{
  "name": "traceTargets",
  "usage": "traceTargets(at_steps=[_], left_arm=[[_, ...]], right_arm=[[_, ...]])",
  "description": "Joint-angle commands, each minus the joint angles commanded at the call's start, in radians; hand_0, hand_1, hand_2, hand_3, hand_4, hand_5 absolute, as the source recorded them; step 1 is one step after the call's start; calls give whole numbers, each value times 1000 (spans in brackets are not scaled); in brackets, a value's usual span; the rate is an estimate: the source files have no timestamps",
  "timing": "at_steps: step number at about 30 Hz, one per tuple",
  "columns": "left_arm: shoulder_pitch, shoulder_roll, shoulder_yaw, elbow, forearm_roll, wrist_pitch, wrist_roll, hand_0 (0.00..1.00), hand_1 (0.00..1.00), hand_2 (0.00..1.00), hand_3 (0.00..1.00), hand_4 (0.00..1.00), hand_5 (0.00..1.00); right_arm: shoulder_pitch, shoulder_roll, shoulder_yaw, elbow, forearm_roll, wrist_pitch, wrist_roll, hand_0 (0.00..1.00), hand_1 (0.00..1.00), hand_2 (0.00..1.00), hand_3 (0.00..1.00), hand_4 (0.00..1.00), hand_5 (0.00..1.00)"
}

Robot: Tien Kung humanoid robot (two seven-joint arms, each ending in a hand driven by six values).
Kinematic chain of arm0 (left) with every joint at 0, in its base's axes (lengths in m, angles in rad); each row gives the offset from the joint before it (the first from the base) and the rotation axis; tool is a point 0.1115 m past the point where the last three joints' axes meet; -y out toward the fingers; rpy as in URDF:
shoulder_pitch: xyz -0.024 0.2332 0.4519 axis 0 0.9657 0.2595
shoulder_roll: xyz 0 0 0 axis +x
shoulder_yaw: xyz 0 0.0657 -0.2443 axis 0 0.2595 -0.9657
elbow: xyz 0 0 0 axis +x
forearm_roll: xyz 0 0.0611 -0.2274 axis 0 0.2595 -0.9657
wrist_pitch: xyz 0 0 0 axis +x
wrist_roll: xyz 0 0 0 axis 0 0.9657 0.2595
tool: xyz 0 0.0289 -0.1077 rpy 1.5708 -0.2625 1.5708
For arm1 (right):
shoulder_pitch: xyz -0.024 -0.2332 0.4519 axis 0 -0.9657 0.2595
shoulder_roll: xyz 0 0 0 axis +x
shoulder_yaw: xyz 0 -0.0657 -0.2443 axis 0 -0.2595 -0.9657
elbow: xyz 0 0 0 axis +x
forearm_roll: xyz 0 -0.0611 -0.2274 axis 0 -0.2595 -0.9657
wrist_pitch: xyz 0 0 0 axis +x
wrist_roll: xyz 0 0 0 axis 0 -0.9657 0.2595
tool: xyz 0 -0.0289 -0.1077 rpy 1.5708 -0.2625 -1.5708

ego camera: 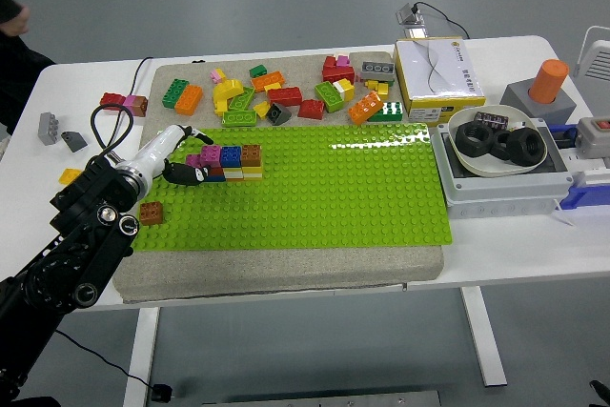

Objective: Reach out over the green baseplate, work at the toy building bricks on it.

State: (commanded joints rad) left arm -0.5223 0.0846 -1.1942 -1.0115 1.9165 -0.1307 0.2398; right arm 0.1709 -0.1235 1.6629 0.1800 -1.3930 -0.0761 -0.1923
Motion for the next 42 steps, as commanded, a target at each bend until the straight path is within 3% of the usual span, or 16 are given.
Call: traceTargets(at_steps=[17, 18, 23, 24, 28, 30, 31, 35, 36, 39, 41, 42], left_arm=[[2, 7, -13, -10, 0, -67, 15, 998, 981, 998, 795, 710, 2], [2, 9, -17, -13, 5, -67, 10, 998, 998, 998, 998, 998, 2], [-1, 21, -37, -32, 38, -36, -31, 998, 998, 998, 998, 998, 2], [-2, 26, -44, -41, 47, -27, -42, 998, 998, 998, 998, 998, 82], [-3, 58, -72, -94, 61, -3, -78, 998, 998, 998, 998, 998, 82], [4, 80, -85, -132, 53, 25, -110, 998, 998, 998, 998, 998, 82], [12, 94, -92, -155, 42, 50, -134, 998, 998, 998, 998, 998, 272], [80, 147, -131, -236, -53, 179, -259, 998, 998, 998, 998, 998, 272], [103, 163, -148, -260, -81, 215, -295, 863, 575, 482, 641, 998, 725], [174, 196, -186, -331, -157, 321, -400, 863, 575, 482, 641, 998, 725], [227, 197, -204, -377, -198, 387, -462, 863, 575, 482, 641, 998, 725], [256, 189, -212, -400, -207, 421, -492, 990, 630, 527, 575, 998, 998]], right_arm=[[0, 0, 2, 0, -3, 2, 0, 590, 558, 618, 645, 641, 730], [0, 0, 2, 0, -3, 2, 0, 579, 558, 617, 645, 637, 730], [-2, 0, 4, 0, -4, 1, 0, 579, 558, 617, 645, 637, 730], [-2, 0, 5, 0, -5, 1, 0, 587, 557, 617, 643, 637, 730], [-4, -2, 9, 0, -7, -1, 0, 587, 557, 617, 643, 637, 730], [-5, -2, 12, 0, -9, -2, 0, 587, 557, 617, 643, 637, 730], [-5, -2, 14, 0, -10, -2, 1, 589, 558, 616, 642, 636, 730], [-10, -1, 21, 0, -12, -4, 2, 589, 558, 616, 642, 636, 730], [-13, -2, 22, 0, -11, -5, 2, 588, 558, 616, 641, 636, 730], [-24, -5, 19, 0, 0, -6, 1, 588, 558, 616, 641, 636, 730], [-34, -7, 17, 0, 7, -8, -4, 588, 558, 616, 641, 636, 730], [-40, -7, 15, 0, 9, -9, -7, 587, 558, 616, 641, 636, 731]])
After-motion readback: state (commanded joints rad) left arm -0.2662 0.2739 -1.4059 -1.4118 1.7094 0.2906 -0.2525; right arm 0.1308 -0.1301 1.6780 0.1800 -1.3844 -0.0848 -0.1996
